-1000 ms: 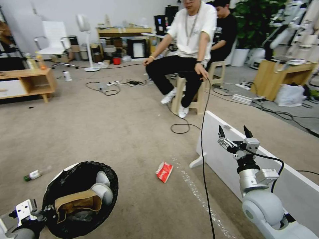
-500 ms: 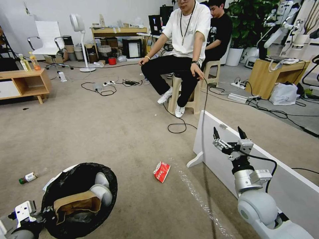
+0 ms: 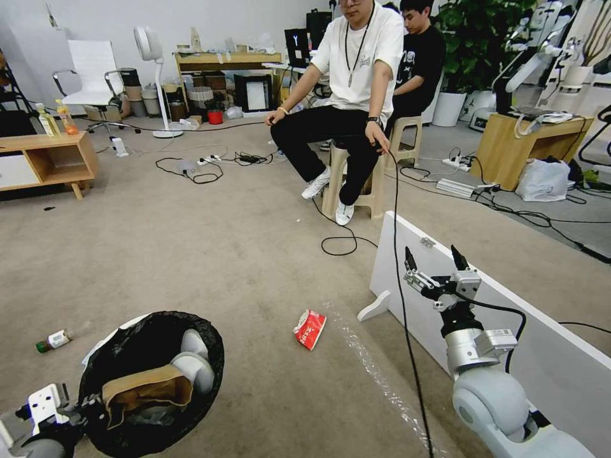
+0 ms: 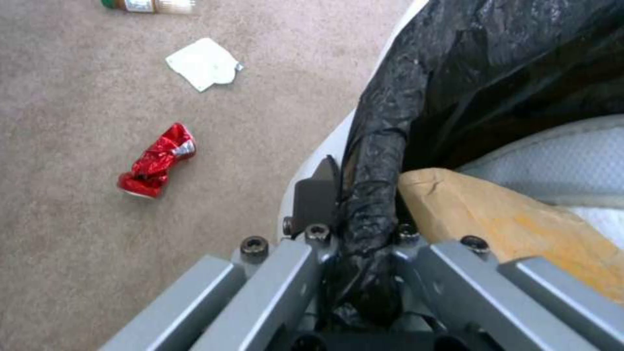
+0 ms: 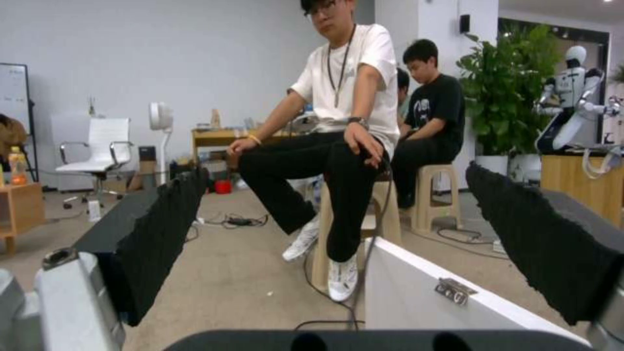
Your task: Pick up the trash bin and place the garbage on the floor into it.
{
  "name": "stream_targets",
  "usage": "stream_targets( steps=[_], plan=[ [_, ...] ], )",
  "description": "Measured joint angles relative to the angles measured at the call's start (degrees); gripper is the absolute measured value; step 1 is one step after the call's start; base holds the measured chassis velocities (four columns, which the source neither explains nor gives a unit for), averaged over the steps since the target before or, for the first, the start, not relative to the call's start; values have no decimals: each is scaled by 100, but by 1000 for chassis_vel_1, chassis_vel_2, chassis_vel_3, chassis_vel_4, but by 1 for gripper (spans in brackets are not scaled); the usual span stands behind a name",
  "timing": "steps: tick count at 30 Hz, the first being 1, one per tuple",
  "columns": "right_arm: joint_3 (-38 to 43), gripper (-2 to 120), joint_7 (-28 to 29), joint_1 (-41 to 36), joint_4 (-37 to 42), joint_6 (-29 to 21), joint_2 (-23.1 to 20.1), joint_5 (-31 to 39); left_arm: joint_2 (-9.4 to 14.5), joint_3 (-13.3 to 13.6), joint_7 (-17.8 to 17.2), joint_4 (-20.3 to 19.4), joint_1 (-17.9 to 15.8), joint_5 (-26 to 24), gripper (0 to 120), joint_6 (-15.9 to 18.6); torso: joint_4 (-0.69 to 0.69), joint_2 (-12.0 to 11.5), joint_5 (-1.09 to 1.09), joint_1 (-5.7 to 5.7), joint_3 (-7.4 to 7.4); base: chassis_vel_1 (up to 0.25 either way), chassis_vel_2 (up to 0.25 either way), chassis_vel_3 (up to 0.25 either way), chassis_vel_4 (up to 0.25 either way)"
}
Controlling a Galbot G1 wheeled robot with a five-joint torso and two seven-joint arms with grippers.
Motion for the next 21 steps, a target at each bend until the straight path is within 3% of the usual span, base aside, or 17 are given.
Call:
stream_targets(
  steps=[21],
  plan=[
    [-29, 100, -20, -23, -33, 8, 33, -38, 15, -38, 13, -6, 23, 0, 1, 0, 1, 1, 0, 0, 0, 0, 0, 0, 0]
  ],
)
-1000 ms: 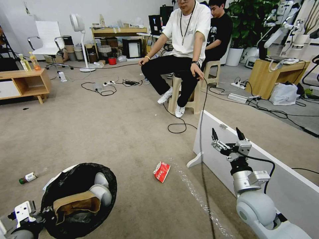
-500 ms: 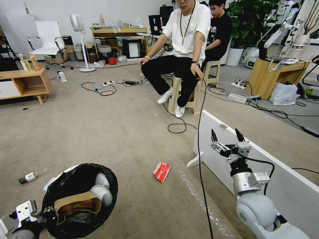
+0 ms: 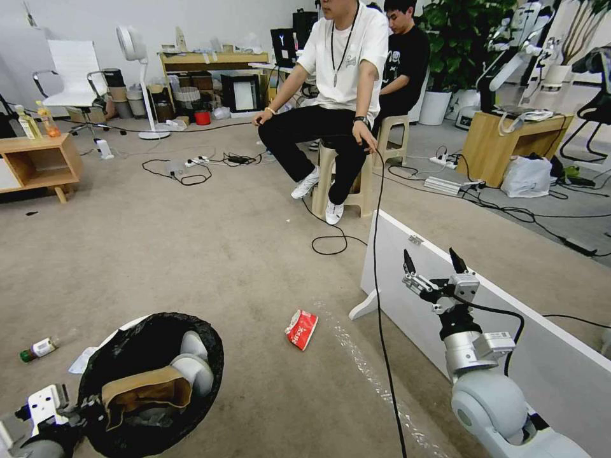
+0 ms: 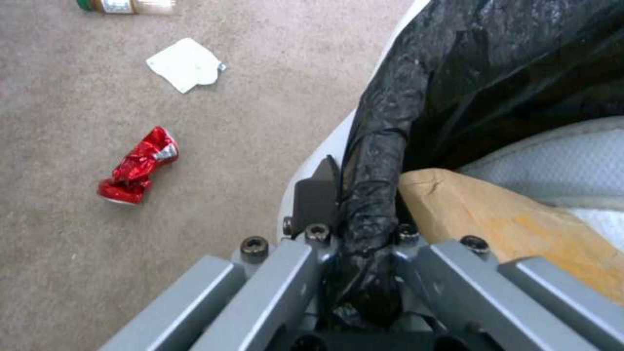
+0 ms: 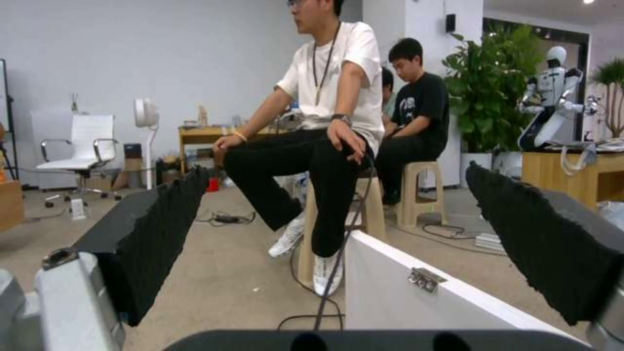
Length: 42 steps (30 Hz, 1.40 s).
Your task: Pick up the trash bin and place the garbage on the floor into it.
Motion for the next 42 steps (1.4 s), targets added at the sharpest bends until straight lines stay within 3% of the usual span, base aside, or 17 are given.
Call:
stream_targets(
  steps=[42],
  plan=[
    [-74, 100, -204, 8, -104, 174, 22, -13, 15, 69, 35, 17, 37, 11, 1, 0, -1, -1, 0, 0, 0, -45, 47, 44, -44]
  ],
)
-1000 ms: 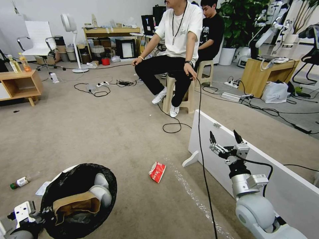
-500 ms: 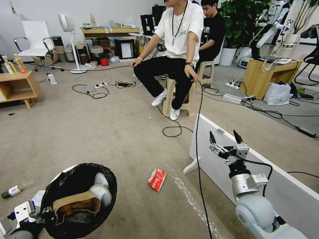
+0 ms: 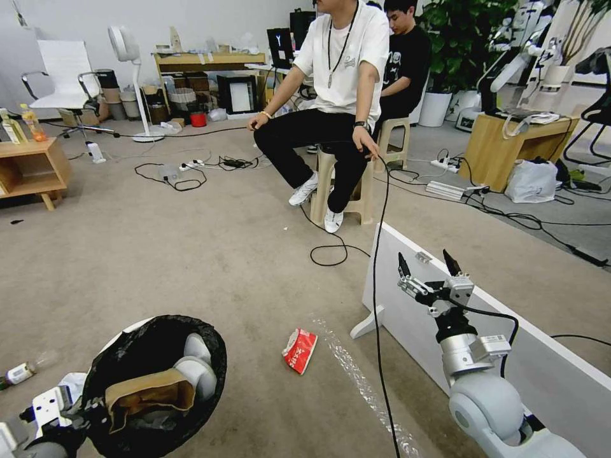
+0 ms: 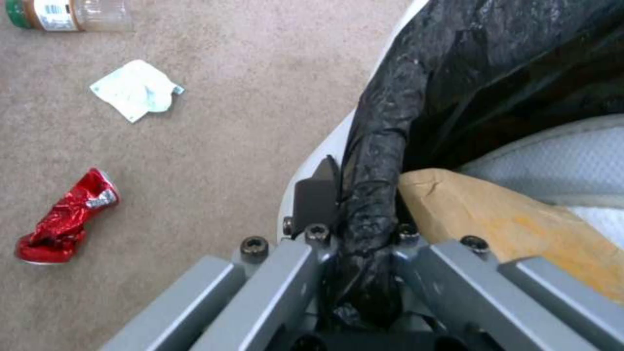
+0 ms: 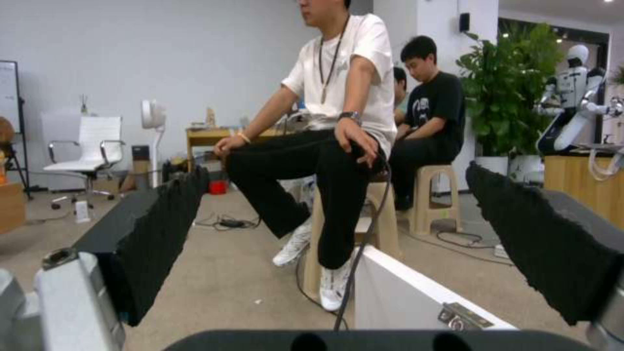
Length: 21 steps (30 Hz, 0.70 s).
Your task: Pick up the trash bin and place the garbage on the floor into it.
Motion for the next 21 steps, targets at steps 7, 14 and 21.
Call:
stream_targets(
  steps=[7, 14, 21],
  plan=[
    [1, 100, 0, 5, -1, -9, 0, -3, 7, 3, 24, 33, -2, 7, 1, 0, 0, 0, 0, 0, 0, 0, 0, 0, 0],
    [2, 100, -27, -14, -24, -8, 8, -11, 11, 5, 41, 45, -4, 10, 1, 0, 0, 0, 0, 0, 0, 0, 0, 0, 0],
    [-2, 100, -58, -5, -53, 21, 10, -18, 1, 1, 45, 46, 2, 13, 1, 0, 0, 0, 0, 0, 0, 0, 0, 0, 0]
  ],
)
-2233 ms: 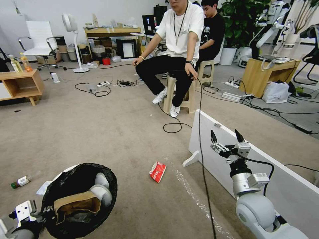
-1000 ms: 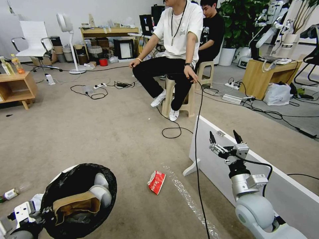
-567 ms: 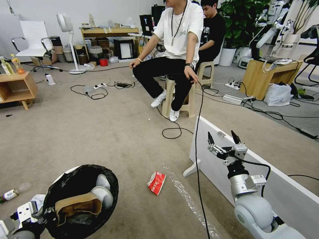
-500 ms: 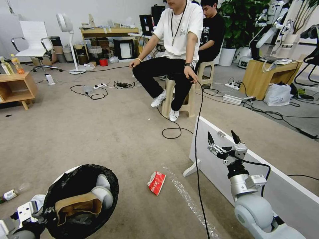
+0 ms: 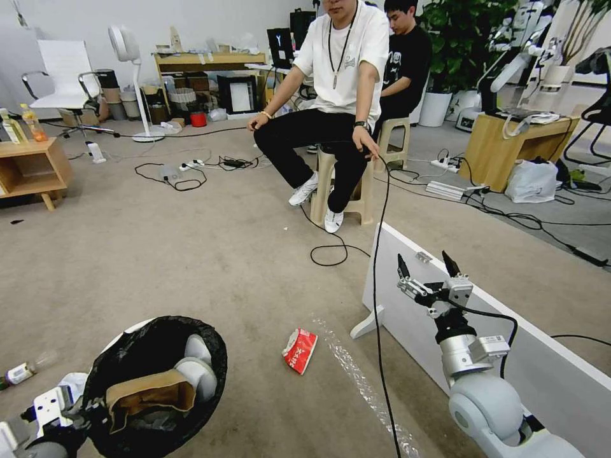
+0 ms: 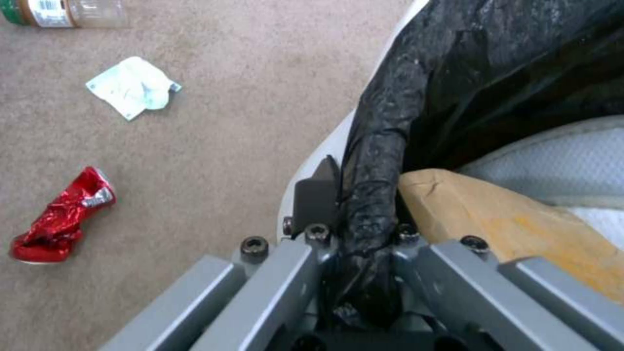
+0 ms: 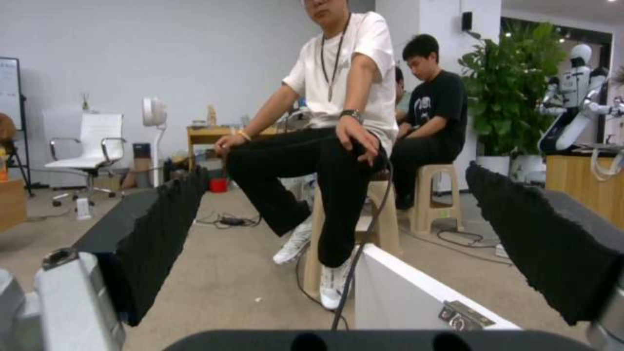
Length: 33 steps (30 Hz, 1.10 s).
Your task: Pick up the trash bin and place the garbage on the floor into it.
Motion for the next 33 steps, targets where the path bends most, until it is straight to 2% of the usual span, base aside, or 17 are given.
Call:
stream_targets(
  steps=[20, 33],
  plan=[
    [-4, 100, -19, -25, -12, 47, -4, -5, -2, -38, 2, -30, 7, -3, 1, 0, -2, 1, 0, 0, 1, -87, 75, 72, -82],
    [-11, 100, -54, -42, -16, 123, -1, -18, 1, -43, 2, -62, 24, -10, 1, 0, 0, 1, 0, 0, 0, -28, 27, 33, -32]
  ],
)
